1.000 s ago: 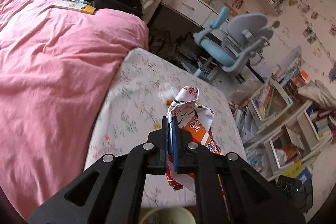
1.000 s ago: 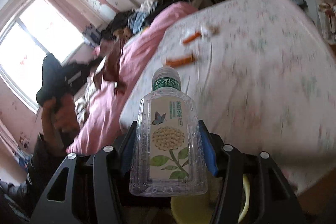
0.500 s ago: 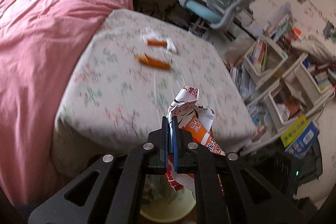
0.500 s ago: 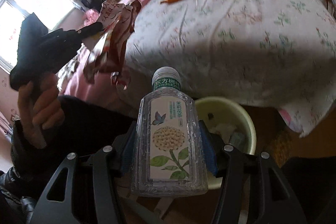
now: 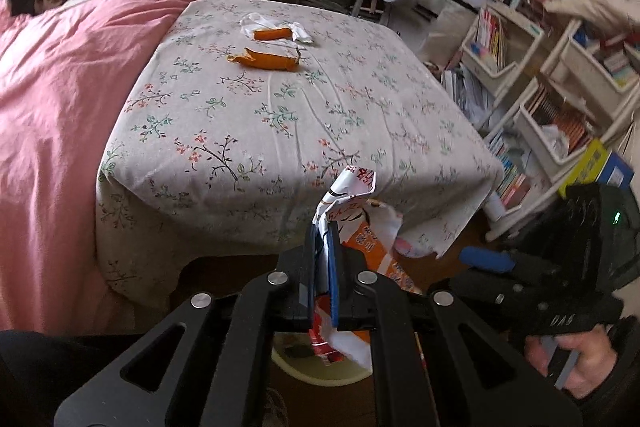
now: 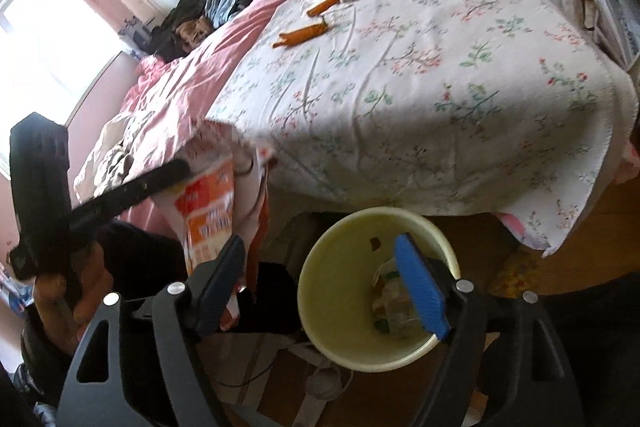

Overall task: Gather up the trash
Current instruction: 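Carry wrapper and bottle over the yellow bin and open both tools to drop them, then move both open tools back over the table toward the tissues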

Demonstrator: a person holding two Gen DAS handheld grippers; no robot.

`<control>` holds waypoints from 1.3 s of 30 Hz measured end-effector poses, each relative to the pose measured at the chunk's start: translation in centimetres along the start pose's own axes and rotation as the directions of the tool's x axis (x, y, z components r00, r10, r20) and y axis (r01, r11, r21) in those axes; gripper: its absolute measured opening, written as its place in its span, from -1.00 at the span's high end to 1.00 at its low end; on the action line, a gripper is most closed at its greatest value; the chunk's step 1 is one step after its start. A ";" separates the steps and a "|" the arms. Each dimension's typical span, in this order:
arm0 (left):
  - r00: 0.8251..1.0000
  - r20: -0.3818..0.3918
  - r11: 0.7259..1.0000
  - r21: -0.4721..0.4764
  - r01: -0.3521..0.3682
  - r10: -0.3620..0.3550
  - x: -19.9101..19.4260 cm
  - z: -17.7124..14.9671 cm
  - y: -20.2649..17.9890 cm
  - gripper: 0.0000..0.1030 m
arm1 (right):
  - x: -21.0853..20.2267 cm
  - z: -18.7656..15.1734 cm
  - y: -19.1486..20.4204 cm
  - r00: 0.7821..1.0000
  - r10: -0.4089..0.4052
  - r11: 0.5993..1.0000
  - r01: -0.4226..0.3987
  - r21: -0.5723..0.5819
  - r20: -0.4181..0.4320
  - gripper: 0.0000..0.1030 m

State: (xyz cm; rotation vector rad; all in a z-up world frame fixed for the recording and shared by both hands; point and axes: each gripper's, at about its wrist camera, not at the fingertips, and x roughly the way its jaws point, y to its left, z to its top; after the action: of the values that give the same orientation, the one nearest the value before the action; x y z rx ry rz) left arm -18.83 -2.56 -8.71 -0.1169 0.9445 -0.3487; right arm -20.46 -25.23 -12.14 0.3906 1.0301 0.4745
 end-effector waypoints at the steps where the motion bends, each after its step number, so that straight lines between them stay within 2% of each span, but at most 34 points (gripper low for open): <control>1: 1.000 -0.002 1.000 0.007 -0.004 0.004 0.0 -0.1 -0.2 0.90 | -0.2 0.0 -0.1 1.000 -0.007 1.000 0.007 0.003 0.012 -0.52; 3: 1.000 -0.006 1.000 0.025 -0.012 0.013 0.0 -0.3 -0.5 0.87 | -0.4 0.1 -0.2 1.000 -0.017 1.000 0.017 0.008 0.026 -0.53; 9: 0.999 0.005 0.998 0.051 -0.040 0.040 -0.3 -0.4 -0.9 0.57 | -0.6 0.3 -0.1 0.997 -0.050 0.999 0.050 0.002 0.055 -0.59; 12: 0.999 0.015 0.998 0.049 -0.047 0.046 -0.4 -0.2 -1.0 0.36 | -0.3 0.6 0.2 0.996 -0.068 0.998 0.069 -0.012 0.061 -0.60; 14: 0.998 0.032 0.997 0.042 -0.061 0.060 -0.5 -0.1 -0.9 0.10 | -0.3 1.3 0.6 0.994 -0.085 0.996 0.087 -0.029 0.074 -0.62; 17: 0.993 0.081 0.996 0.005 -0.090 0.089 -1.1 0.4 -0.4 -0.16 | 0.0 3.5 1.4 0.987 -0.122 0.989 0.130 -0.072 0.104 -0.70; 20: 0.981 0.133 0.989 -0.067 -0.131 0.139 -1.9 1.0 0.7 -0.42 | 0.6 7.6 1.7 0.974 -0.177 0.975 0.193 -0.114 0.140 -0.75; 22: 0.971 0.168 0.980 -0.128 -0.150 0.170 -2.5 1.5 1.8 -0.52 | 1.3 9.8 1.4 0.966 -0.209 0.965 0.230 -0.128 0.154 -0.76; 26: 0.947 0.219 0.959 -0.206 -0.192 0.237 -3.0 2.9 3.3 -0.61 | 4.0 14.9 -0.3 0.944 -0.299 0.941 0.316 -0.120 0.143 -0.76; 30: 0.933 0.249 0.949 -0.245 -0.199 0.260 -2.9 5.2 4.2 -0.68 | 6.2 18.1 -2.3 0.923 -0.365 0.923 0.375 -0.080 0.120 -0.76; 33: 0.927 0.257 0.947 -0.241 -0.211 0.272 -2.1 7.4 4.4 -0.69 | 7.9 20.1 -3.6 0.905 -0.412 0.905 0.420 -0.070 0.104 -0.76; 39: 0.923 0.273 0.952 -0.217 -0.217 0.273 -0.5 11.2 4.4 -0.70 | 10.1 22.7 -5.2 0.883 -0.463 0.882 0.468 -0.063 0.080 -0.76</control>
State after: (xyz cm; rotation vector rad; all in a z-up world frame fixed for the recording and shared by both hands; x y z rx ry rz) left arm -8.94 1.08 -2.89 -0.2111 0.6767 -0.0070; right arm 4.95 -26.06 -11.59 0.0742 1.0003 0.0673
